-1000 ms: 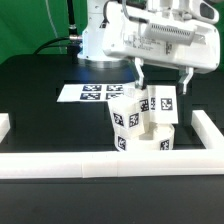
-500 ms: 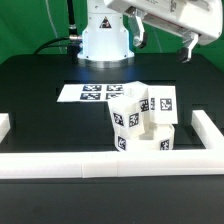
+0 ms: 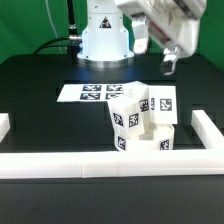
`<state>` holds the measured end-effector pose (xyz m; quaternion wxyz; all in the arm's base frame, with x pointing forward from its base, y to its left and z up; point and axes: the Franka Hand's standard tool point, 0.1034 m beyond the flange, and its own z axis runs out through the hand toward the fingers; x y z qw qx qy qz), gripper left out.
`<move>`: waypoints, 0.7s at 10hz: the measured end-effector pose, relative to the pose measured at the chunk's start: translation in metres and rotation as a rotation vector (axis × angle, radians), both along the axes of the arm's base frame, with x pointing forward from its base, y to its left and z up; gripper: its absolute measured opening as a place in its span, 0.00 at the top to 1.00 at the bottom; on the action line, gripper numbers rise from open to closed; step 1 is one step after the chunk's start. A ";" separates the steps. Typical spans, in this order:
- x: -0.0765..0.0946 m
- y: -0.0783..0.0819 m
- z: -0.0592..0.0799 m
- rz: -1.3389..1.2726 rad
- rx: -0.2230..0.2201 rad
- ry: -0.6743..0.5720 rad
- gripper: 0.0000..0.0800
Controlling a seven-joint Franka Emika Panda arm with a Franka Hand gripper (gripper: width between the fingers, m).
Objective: Assemble stool
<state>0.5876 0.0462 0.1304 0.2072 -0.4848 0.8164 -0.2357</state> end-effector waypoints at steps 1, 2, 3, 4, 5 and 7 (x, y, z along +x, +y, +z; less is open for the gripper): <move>0.004 0.000 0.000 0.107 -0.072 0.017 0.19; 0.009 0.004 0.001 0.218 -0.144 0.032 0.19; 0.008 0.003 -0.001 0.257 -0.175 0.043 0.19; 0.008 0.002 -0.001 0.314 -0.215 0.057 0.19; 0.008 0.002 -0.002 0.377 -0.259 0.071 0.19; 0.008 0.002 -0.003 0.493 -0.341 0.096 0.19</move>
Offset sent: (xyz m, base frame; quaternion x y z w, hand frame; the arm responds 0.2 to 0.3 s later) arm 0.0000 0.0000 0.0000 0.0000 0.0000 -0.1296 0.9916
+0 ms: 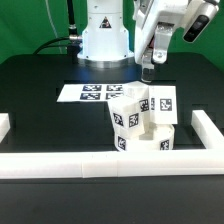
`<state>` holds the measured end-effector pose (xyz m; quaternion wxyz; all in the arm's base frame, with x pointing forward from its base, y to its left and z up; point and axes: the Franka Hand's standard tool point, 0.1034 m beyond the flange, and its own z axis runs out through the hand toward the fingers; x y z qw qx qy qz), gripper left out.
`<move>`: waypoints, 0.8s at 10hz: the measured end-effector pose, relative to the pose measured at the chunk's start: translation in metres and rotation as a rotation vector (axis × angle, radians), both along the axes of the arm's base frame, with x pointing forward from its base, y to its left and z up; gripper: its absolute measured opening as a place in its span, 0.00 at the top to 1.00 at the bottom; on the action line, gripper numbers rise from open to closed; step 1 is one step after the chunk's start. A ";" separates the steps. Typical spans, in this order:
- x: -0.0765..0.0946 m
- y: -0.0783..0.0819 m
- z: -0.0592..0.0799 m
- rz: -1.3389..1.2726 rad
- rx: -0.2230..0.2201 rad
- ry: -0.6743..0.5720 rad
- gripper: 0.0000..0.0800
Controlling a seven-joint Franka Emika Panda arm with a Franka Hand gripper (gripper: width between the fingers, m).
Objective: Assemble stool
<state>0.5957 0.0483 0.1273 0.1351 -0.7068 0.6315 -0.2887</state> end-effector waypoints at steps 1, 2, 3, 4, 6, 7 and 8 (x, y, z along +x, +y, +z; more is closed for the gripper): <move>0.000 -0.001 -0.003 0.091 -0.061 0.025 0.19; -0.004 -0.011 -0.012 0.199 -0.144 0.070 0.19; -0.004 -0.017 -0.016 0.269 -0.200 0.092 0.19; -0.001 -0.019 -0.018 0.334 -0.231 0.108 0.19; 0.006 -0.023 -0.018 0.452 -0.294 0.130 0.19; 0.005 -0.023 -0.020 0.469 -0.308 0.136 0.19; 0.005 -0.022 -0.020 0.533 -0.349 0.147 0.19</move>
Offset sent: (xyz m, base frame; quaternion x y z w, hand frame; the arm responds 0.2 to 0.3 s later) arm 0.0172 0.0036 0.0061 -0.0332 -0.0396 -0.2223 0.9736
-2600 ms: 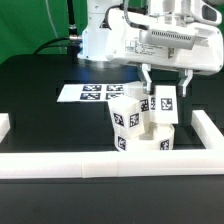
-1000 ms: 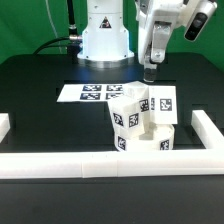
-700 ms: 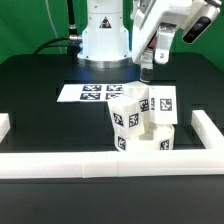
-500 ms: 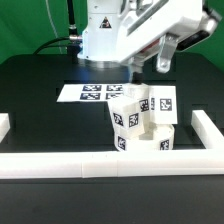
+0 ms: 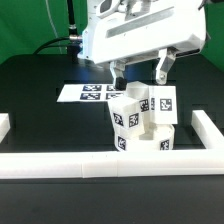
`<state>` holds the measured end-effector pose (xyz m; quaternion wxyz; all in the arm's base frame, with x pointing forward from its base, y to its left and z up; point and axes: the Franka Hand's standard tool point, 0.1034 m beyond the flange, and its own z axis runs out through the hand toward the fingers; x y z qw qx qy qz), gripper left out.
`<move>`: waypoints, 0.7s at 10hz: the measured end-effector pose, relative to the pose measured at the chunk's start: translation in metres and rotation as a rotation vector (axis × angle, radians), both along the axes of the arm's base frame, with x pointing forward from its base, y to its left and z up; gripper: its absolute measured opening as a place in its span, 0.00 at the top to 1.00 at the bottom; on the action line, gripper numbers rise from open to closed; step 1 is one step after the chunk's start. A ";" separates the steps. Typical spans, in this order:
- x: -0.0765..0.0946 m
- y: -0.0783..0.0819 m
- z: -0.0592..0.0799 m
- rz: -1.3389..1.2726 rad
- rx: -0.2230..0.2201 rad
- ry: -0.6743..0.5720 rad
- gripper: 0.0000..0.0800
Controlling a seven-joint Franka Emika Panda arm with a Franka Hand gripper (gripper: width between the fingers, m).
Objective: Assemble stool
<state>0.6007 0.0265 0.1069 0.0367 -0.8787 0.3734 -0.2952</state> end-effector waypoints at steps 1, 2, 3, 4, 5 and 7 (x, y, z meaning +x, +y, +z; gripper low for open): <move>0.001 0.001 0.000 0.046 -0.028 0.008 0.19; 0.001 0.000 0.000 0.061 -0.037 0.011 0.19; 0.005 0.001 0.001 0.182 -0.095 0.037 0.19; 0.010 -0.001 0.004 0.271 -0.132 0.061 0.19; 0.013 -0.003 0.008 0.328 -0.161 0.068 0.19; 0.019 -0.006 0.013 0.501 -0.270 0.086 0.19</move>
Offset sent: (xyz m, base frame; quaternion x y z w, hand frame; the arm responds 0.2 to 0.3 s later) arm 0.0135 0.0005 0.0135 0.0189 -0.0650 -0.2719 0.9599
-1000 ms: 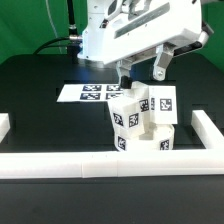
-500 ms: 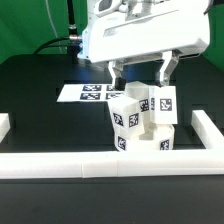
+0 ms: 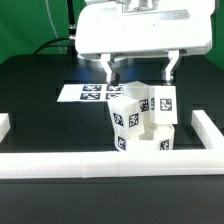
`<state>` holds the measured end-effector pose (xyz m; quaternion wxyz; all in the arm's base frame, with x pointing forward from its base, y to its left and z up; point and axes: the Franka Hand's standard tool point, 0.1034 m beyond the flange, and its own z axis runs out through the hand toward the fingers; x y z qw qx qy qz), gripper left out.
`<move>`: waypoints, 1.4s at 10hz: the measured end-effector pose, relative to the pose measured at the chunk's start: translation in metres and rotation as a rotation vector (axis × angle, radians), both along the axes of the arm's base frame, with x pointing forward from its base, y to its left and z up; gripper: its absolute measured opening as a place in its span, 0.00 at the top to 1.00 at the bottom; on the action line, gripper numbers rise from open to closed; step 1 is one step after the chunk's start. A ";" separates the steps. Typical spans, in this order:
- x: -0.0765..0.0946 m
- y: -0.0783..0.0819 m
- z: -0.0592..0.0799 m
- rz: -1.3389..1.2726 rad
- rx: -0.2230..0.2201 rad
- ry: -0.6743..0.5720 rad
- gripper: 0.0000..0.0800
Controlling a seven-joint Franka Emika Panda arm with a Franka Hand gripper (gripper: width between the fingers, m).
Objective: Assemble stool
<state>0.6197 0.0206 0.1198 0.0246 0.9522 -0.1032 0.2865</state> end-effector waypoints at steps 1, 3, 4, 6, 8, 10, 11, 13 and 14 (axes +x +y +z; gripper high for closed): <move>0.001 0.000 0.000 0.035 -0.019 0.007 0.19; 0.003 0.002 0.000 0.126 -0.073 0.016 0.19; 0.003 0.002 -0.001 0.109 -0.062 0.016 0.19; 0.001 0.005 -0.004 0.110 -0.045 0.041 0.19; -0.009 0.021 -0.009 0.126 0.037 0.157 0.19; -0.011 0.027 -0.004 0.140 0.113 0.257 0.19; -0.017 0.034 -0.008 0.135 0.149 0.324 0.19; -0.017 0.034 -0.006 0.142 0.184 0.468 0.19; -0.019 0.035 -0.008 0.140 0.194 0.499 0.19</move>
Offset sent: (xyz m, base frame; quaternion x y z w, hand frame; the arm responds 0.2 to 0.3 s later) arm 0.0000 0.0000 0.0000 0.0000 0.0000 0.0000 1.0000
